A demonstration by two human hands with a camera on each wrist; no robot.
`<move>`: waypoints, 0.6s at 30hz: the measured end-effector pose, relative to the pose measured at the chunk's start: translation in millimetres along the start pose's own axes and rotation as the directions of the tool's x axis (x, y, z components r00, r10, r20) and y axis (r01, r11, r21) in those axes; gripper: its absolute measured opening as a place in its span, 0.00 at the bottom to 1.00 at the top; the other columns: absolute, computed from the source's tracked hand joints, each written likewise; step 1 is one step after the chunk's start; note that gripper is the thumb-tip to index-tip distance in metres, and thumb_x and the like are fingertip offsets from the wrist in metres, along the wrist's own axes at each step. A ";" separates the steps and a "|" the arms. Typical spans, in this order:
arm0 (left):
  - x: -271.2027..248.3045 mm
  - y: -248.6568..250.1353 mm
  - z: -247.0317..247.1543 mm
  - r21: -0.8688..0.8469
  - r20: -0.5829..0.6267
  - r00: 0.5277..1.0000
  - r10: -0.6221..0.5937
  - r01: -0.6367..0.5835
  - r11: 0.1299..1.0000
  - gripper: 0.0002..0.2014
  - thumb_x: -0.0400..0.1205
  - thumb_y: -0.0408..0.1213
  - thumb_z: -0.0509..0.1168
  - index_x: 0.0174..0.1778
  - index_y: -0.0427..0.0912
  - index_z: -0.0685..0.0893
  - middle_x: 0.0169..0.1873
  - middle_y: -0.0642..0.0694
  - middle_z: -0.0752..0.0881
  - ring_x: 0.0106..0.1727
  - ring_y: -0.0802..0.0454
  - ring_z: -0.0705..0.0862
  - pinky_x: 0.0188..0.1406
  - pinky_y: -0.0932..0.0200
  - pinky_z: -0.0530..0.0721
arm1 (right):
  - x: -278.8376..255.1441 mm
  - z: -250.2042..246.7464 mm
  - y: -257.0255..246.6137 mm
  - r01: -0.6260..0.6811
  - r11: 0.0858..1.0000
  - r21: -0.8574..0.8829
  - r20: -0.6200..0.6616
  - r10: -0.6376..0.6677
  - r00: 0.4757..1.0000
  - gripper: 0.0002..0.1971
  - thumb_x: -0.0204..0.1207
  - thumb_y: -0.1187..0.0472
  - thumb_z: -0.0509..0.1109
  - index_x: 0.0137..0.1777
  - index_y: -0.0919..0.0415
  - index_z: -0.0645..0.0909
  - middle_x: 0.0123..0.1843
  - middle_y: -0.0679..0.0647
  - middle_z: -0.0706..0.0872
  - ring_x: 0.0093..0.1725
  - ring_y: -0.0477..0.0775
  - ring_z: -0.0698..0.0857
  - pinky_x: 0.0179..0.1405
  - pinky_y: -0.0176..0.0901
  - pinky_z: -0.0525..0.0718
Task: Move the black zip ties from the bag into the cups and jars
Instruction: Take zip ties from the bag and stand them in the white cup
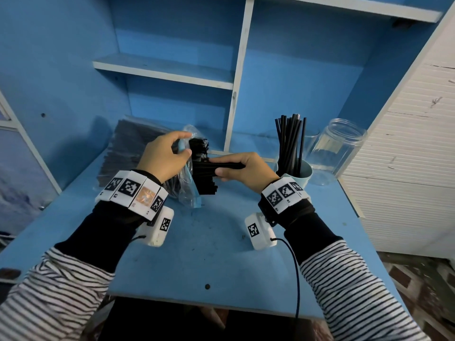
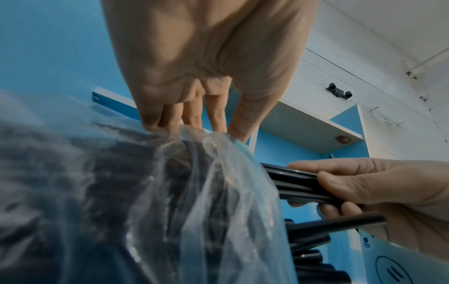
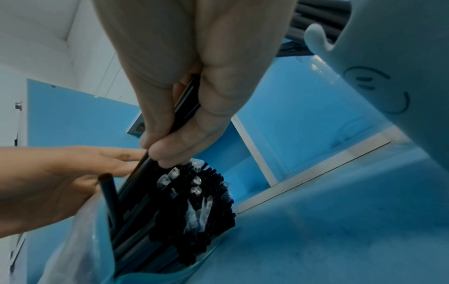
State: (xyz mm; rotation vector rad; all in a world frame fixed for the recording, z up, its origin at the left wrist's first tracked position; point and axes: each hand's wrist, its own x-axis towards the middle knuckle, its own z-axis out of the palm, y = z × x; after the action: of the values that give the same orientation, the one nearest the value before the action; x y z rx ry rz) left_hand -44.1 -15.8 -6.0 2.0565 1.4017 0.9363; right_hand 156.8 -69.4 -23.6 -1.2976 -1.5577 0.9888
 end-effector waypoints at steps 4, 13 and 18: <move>-0.3 -0.8 -0.8 0.003 0.008 1.000 0.008 -0.008 1.000 0.20 0.82 0.38 0.66 0.70 0.54 0.80 0.72 0.49 0.79 0.73 0.50 0.76 0.70 0.58 0.69 | -5.7 -9.8 -1.4 -0.004 0.999 -0.038 -0.069 0.002 0.998 0.14 0.76 0.71 0.72 0.61 0.65 0.85 0.38 0.41 0.90 0.35 0.40 0.88 0.45 0.26 0.82; -10.1 25.1 11.9 0.056 -0.185 0.953 0.239 -0.232 0.971 0.17 0.79 0.39 0.70 0.64 0.48 0.83 0.63 0.46 0.81 0.66 0.50 0.78 0.65 0.66 0.67 | -35.4 -53.3 -29.2 0.015 0.973 -0.229 -0.154 -0.051 0.987 0.10 0.75 0.67 0.75 0.55 0.56 0.89 0.43 0.60 0.92 0.41 0.49 0.90 0.50 0.34 0.86; -15.1 59.6 36.4 -0.002 0.127 0.925 0.357 -0.360 0.933 0.27 0.70 0.52 0.77 0.65 0.55 0.80 0.58 0.59 0.82 0.59 0.61 0.79 0.60 0.62 0.75 | -53.2 -66.6 -55.7 0.055 0.900 -0.432 -0.168 -0.140 0.976 0.10 0.76 0.65 0.75 0.54 0.53 0.90 0.40 0.56 0.91 0.38 0.50 0.89 0.43 0.39 0.86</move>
State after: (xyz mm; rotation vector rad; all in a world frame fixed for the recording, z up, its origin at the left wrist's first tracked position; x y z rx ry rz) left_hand 15.9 -51.8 8.4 2.3935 0.9907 0.9146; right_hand 207.6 -126.9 43.4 -1.5418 -1.7219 0.4476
